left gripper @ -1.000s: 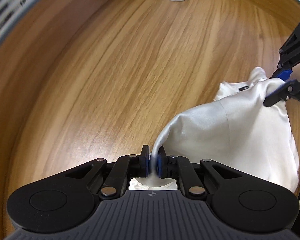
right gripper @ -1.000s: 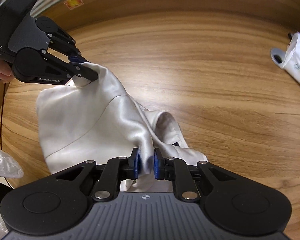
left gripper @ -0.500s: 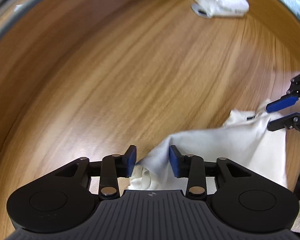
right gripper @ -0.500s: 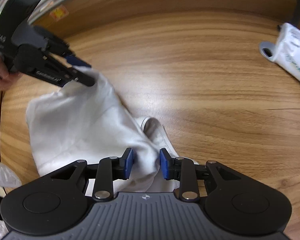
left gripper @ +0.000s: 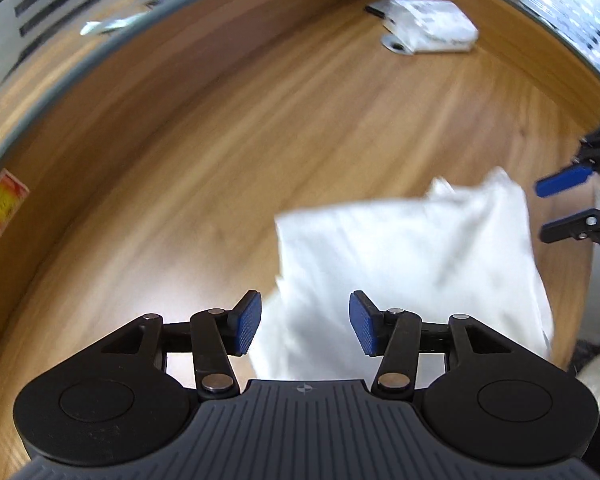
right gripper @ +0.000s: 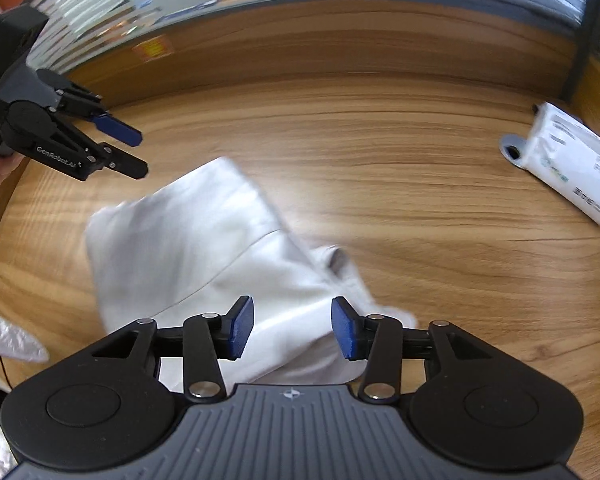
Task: Fold clothes
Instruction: 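Open both grippers and press the folded bundle flat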
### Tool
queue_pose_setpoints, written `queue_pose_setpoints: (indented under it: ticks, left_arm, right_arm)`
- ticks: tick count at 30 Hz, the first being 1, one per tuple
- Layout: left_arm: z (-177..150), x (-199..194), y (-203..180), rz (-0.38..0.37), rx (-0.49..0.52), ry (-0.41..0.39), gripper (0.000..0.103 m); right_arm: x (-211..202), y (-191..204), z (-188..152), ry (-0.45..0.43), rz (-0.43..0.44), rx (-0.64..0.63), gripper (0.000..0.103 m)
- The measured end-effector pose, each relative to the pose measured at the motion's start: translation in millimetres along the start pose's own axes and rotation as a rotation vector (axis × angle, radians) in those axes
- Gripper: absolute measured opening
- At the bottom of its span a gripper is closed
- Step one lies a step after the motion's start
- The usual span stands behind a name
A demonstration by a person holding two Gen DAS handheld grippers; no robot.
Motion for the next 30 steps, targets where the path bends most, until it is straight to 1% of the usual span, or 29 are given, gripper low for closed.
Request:
queue_pose_setpoints:
  ticks: [2, 5, 7, 9, 10, 14, 19, 21, 24, 30]
  left_arm:
    - [-16, 0, -6, -0.010, 0.027, 0.012, 0.052]
    - [-36, 3, -15, -0.015, 0.066, 0.028, 0.052]
    - [-46, 5, -17, -0.011, 0.083, 0.034, 0.052]
    - [-52, 9, -18, -0.002, 0.088, 0.034, 0.052]
    - [-55, 11, -15, 0.003, 0.079, 0.037, 0.052]
    - [-61, 19, -4, 0.015, 0.031, 0.037, 0.052]
    - [-66, 38, 5, 0.015, -0.062, 0.046, 0.053]
    - [-68, 44, 6, 0.013, -0.090, 0.043, 0.056]
    - [-69, 46, 6, 0.019, -0.124, 0.029, 0.058]
    - [-69, 36, 10, 0.023, -0.224, -0.021, 0.058]
  right_arm:
    - [3, 17, -2, 0.008, 0.001, -0.026, 0.057]
    - [11, 42, -7, 0.020, -0.003, -0.065, 0.057]
    - [15, 50, -8, 0.026, -0.009, -0.074, 0.058]
    - [21, 61, -11, 0.025, -0.028, -0.103, 0.061]
    - [23, 65, -13, 0.025, -0.035, -0.110, 0.065]
    - [35, 68, -23, 0.037, -0.056, -0.115, 0.065]
    - [48, 62, -42, 0.074, -0.094, -0.115, 0.065]
    - [50, 59, -47, 0.074, -0.084, -0.096, 0.067]
    - [55, 55, -50, 0.075, -0.067, -0.066, 0.068]
    - [54, 60, -47, 0.077, -0.054, -0.108, 0.068]
Point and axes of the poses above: each gripper's, at about its wrist camera, not at the fingertips, and x roughly the way its jaws point, y to its left, z to its top, the point moved 10 cm from there along x, roughly the way its jaws point, and after that the axes turned 14 degrees about -x, right-handed, at the moved point
